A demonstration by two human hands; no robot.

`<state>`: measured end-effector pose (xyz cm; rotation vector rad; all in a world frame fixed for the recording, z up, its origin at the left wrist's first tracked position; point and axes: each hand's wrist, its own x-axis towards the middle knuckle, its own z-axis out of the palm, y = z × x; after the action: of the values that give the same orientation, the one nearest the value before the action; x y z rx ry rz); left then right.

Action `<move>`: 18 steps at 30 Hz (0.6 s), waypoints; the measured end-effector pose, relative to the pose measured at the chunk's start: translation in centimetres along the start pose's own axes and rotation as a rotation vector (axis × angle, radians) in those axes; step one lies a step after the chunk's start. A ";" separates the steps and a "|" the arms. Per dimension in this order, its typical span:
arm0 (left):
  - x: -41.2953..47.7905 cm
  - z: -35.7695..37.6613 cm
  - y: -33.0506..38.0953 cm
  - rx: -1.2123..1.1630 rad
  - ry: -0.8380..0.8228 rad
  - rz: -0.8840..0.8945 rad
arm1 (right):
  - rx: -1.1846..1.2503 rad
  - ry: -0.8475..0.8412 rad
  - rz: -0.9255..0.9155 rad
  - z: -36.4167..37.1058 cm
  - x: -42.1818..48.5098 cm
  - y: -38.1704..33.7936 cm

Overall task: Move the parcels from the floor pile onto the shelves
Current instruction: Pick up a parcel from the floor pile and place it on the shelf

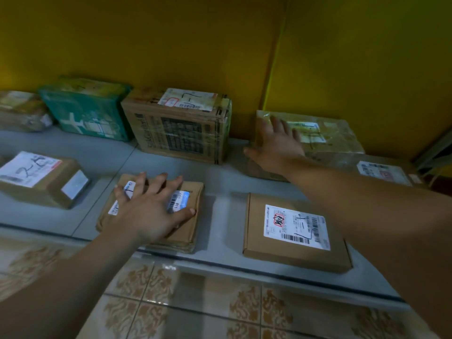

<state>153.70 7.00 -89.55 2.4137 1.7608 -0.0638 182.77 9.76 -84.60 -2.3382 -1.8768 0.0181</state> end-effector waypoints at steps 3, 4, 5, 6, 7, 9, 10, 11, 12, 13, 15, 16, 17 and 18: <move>0.0 0.6 -0.1 -0.012 0.029 0.006 | 0.060 0.027 -0.110 -0.6 1.5 -4.7; 0.1 0.8 -0.2 -0.009 0.039 0.009 | 0.076 0.032 -0.143 -0.7 2.1 -6.2; 0.2 1.0 -0.3 -0.008 0.044 0.008 | 0.090 0.034 -0.172 -0.7 2.7 -7.4; 0.3 1.1 -0.4 -0.012 0.044 0.004 | 0.097 0.028 -0.193 -0.6 3.3 -8.6; 0.4 1.3 -0.5 -0.015 0.041 0.001 | 0.095 0.011 -0.204 -0.3 4.0 -9.5; 0.5 1.4 -0.5 -0.012 0.037 0.004 | 0.076 -0.043 -0.197 0.4 5.1 -10.6; 0.5 1.4 -0.5 -0.007 0.037 0.007 | 0.063 -0.059 -0.191 0.8 5.6 -10.8; 0.5 1.4 -0.5 -0.002 0.036 0.010 | 0.044 -0.057 -0.190 1.1 6.0 -10.8; 0.5 1.4 -0.5 0.003 0.034 0.012 | 0.015 -0.036 -0.197 1.2 6.4 -10.7; 0.5 1.4 -0.6 0.004 0.035 0.015 | -0.019 -0.014 -0.208 1.1 6.6 -10.5; 0.4 1.4 -0.6 0.003 0.038 0.022 | -0.056 0.003 -0.217 0.8 6.8 -9.9; 0.4 1.4 -0.6 0.004 0.040 0.022 | -0.066 0.006 -0.216 0.6 6.8 -9.6; 0.4 1.4 -0.6 0.006 0.042 0.023 | -0.076 0.008 -0.214 0.5 6.6 -9.3; 0.4 1.3 -0.6 0.004 0.043 0.023 | -0.087 0.009 -0.211 0.4 6.3 -8.9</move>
<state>153.38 7.38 -90.96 2.4552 1.7524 -0.0136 175.45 17.84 -83.44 -2.1748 -2.1501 -0.0980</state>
